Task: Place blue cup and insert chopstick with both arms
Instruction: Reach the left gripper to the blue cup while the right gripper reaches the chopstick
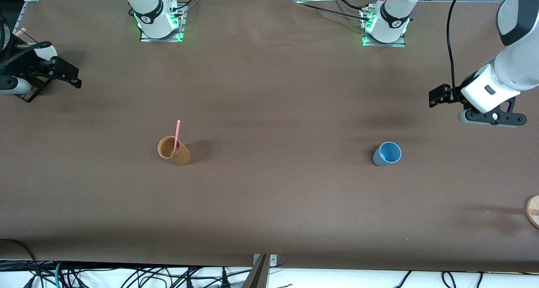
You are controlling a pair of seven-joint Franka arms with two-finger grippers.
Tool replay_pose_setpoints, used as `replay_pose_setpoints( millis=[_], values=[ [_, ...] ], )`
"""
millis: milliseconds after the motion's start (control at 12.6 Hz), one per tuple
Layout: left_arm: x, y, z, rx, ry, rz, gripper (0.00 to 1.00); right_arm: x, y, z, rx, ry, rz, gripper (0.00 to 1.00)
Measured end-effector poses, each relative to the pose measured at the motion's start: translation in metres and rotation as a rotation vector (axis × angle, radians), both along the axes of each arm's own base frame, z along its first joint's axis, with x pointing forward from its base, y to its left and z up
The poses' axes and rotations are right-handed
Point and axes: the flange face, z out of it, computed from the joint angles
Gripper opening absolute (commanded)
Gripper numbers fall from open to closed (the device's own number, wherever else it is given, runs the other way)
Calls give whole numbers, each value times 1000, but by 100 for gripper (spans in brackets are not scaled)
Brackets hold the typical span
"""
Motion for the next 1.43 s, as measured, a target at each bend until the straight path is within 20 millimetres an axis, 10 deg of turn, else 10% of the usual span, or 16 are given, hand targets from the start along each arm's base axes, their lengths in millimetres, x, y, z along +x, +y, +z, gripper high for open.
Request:
replay_pose_setpoints(
  millis=[716,795,955,1034,1432],
  values=[
    [53,-8,-222,-21,21,-12,100,59,33,-70,8,38,8,100],
    [53,-10,-247,-24,5,-13,88,69,39,-82,30,54,-33,100],
    [45,-15,-289,-30,-15,-20,12,81,53,-107,90,98,-123,100],
    [41,-16,-299,-32,-20,-22,0,84,60,-118,118,122,-171,100],
    [43,-18,-298,-34,-32,-24,0,84,118,-148,173,218,-358,100]
  ],
)
